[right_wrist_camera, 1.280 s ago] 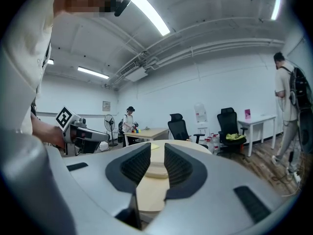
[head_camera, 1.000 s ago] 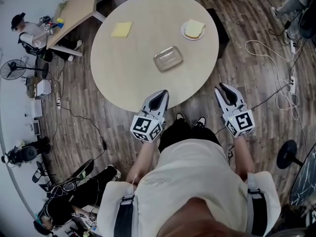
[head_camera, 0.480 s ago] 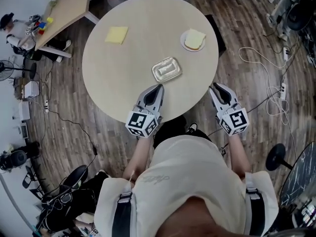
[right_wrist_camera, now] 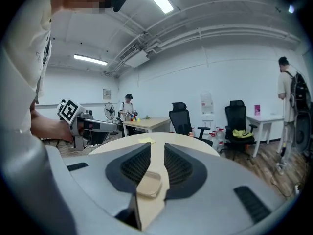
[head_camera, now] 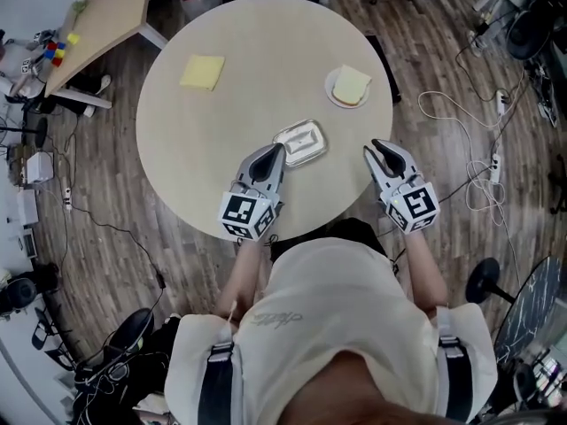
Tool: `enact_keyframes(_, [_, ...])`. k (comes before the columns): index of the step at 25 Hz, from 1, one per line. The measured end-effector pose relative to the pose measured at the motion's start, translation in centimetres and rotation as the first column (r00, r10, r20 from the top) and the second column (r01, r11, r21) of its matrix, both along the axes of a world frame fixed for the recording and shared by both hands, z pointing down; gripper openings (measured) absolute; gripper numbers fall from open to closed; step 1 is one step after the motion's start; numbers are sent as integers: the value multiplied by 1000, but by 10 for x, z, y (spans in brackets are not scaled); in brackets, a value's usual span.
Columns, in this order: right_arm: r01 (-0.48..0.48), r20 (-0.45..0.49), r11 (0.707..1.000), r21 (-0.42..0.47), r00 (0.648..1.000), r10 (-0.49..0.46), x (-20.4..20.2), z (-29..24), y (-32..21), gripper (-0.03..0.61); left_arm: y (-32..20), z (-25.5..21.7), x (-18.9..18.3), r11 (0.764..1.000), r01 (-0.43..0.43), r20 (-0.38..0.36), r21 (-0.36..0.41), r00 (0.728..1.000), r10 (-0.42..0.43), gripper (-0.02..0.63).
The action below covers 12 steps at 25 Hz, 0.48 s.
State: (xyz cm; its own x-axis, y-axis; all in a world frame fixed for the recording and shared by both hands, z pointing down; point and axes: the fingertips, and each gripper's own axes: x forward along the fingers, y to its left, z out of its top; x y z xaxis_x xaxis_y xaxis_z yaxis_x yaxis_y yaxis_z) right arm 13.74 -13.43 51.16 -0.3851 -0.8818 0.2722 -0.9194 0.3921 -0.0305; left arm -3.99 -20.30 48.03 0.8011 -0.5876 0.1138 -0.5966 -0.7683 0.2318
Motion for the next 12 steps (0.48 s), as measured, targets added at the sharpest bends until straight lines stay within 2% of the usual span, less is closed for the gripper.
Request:
enact_keyframes(6, [32, 28, 996, -82, 999, -29, 8, 29, -23, 94, -6, 9, 10, 999, 30, 14, -38, 999, -30, 18])
enact_keyframes(12, [122, 89, 980, -159, 990, -109, 10, 68, -43, 95, -7, 20, 18, 992, 107, 63, -69, 993, -102, 18])
